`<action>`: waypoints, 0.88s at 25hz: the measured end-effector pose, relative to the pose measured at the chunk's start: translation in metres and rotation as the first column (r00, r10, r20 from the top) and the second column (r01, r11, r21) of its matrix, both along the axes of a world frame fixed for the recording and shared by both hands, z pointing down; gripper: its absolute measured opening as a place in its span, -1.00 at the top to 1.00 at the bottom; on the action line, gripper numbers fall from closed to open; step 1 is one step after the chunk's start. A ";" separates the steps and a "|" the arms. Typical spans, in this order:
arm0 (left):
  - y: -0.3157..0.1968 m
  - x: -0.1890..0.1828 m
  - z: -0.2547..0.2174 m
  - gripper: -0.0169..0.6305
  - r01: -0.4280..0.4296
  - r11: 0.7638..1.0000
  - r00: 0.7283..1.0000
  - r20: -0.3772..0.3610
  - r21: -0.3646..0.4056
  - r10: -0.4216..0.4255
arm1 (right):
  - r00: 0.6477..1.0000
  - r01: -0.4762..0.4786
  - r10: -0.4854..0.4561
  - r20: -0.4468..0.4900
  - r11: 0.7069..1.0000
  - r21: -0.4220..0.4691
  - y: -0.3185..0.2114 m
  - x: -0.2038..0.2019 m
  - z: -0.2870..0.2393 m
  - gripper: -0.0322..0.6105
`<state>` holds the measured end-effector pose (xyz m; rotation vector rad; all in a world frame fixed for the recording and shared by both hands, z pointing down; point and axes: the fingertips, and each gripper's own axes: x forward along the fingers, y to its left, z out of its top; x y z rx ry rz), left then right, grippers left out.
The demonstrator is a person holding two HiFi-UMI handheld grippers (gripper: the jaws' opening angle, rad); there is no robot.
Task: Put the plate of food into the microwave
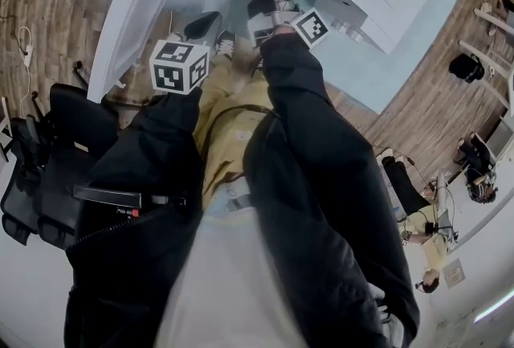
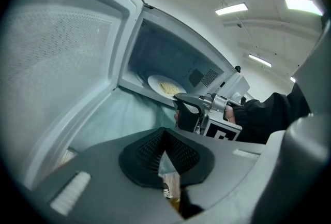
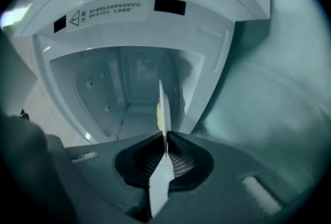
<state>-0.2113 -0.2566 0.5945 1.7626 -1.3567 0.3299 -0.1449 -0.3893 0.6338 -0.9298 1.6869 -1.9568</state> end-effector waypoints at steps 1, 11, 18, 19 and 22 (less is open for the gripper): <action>0.002 -0.001 0.000 0.96 0.002 1.000 1.000 0.000 -0.003 -0.002 | 1.000 -0.009 0.009 -0.003 1.000 -0.002 -0.002 0.000 0.001 0.86; 0.009 -0.004 0.003 0.96 0.019 1.000 1.000 0.000 -0.012 -0.019 | 0.999 -0.049 0.049 0.019 0.999 0.003 -0.014 0.006 0.002 0.83; -0.001 0.004 -0.012 0.96 0.009 0.999 1.000 0.008 0.034 -0.009 | 0.999 0.042 -0.042 0.003 0.998 0.041 0.013 0.007 -0.011 0.68; -0.003 0.007 -0.015 0.96 0.005 0.999 1.000 0.009 0.043 -0.006 | 0.998 0.062 -0.062 -0.008 0.997 0.048 0.019 0.008 -0.013 0.68; -0.008 0.016 -0.029 0.96 -0.007 0.997 1.000 0.011 0.071 0.006 | 0.987 0.152 -0.147 -0.068 0.985 0.082 0.042 0.012 -0.025 0.79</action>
